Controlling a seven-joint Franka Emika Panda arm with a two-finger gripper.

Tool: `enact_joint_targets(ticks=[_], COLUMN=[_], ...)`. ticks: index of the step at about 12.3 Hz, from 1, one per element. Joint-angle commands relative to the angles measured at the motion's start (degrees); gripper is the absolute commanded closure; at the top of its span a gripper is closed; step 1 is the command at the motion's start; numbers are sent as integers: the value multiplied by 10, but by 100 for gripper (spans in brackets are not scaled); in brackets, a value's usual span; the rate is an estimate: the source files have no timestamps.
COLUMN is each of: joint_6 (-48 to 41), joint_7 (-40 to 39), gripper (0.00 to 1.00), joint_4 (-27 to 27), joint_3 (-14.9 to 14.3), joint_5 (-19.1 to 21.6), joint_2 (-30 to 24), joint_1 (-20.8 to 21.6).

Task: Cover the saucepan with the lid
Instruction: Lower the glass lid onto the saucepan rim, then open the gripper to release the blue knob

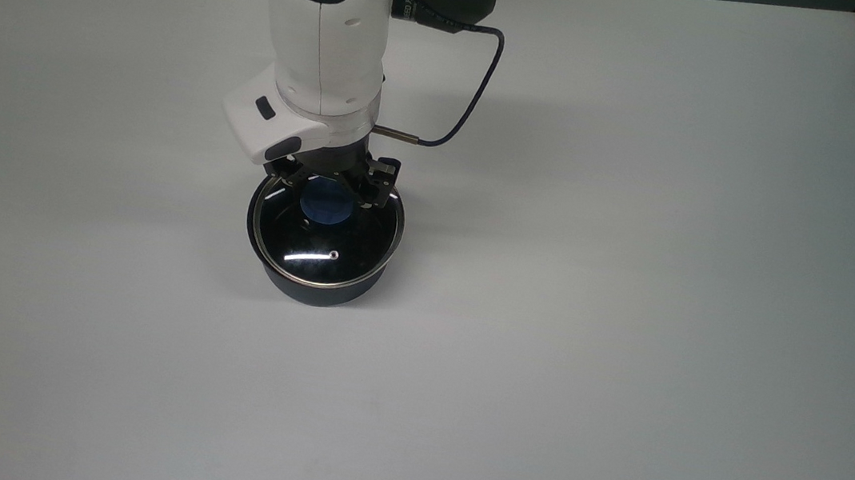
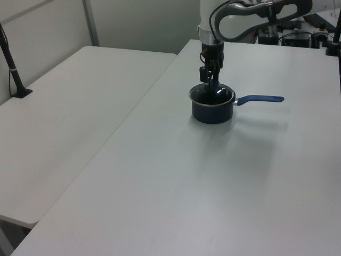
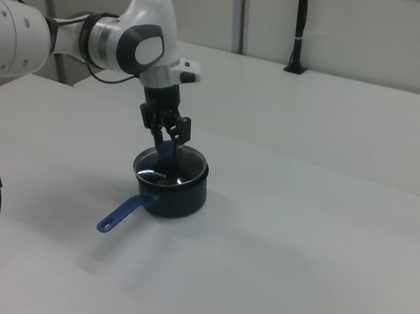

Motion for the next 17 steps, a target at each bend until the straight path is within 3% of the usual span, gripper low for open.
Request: enact_joint_targets(ticks=[1, 13, 14, 15, 17], joint_6=[12, 7, 6, 6, 6], joint_7=[10, -14, -10, -3, 0], gripper=[65, 64, 36, 0, 0], joint_4=[10, 4, 3, 3, 3], joint_3=[0, 2, 3, 2, 2], joint_5=[-4, -15, -14, -14, -12], joint_2=[11, 5, 5, 5, 4], joint_1=[-1, -5, -5, -6, -9])
